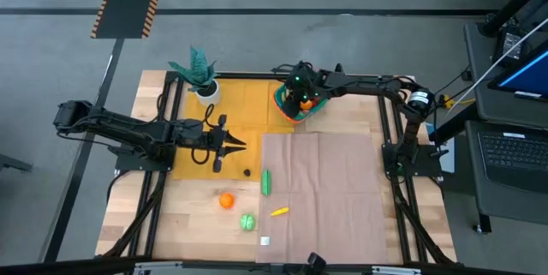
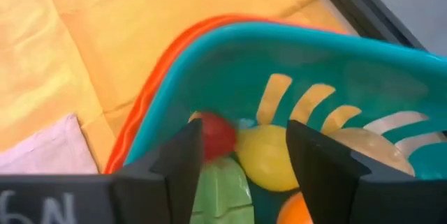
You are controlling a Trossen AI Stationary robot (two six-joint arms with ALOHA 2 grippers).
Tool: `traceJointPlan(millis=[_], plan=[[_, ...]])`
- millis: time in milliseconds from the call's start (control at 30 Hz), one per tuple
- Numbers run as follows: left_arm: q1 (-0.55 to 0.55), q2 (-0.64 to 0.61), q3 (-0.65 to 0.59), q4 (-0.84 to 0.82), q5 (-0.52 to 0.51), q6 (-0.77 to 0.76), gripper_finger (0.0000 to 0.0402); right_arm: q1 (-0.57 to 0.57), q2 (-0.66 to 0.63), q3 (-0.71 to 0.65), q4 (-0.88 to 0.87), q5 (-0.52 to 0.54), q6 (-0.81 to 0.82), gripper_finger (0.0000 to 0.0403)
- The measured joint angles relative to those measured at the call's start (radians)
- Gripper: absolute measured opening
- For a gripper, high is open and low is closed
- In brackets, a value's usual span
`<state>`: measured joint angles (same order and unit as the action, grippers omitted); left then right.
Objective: Pick and placing Produce into tupperware
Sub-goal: Put the strawberry into the basket, then put the tangerine into the basket
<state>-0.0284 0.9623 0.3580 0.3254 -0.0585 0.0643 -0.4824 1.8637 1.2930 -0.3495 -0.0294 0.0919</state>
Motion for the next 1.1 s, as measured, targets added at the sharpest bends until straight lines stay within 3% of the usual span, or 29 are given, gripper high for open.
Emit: traceJointPlan(millis=[300,767,1100], plan=[[0.000,0.000,0.000,0.004,0.000,0.000,0.0030,0.000,0.000,0.000,-0.032,0.001,-0.023,0.0253],[0.000,0.000,0.000,0.005,0.000,-0.001,0.0001,0.000,0.000,0.035,-0.138,0.002,-0.074,0.0249],[0.000,0.000,0.000,0.022,-0.010,0.009,0.0020,0.012,-0.002,0.035,-0.135,-0.013,-0.087,0.0249]])
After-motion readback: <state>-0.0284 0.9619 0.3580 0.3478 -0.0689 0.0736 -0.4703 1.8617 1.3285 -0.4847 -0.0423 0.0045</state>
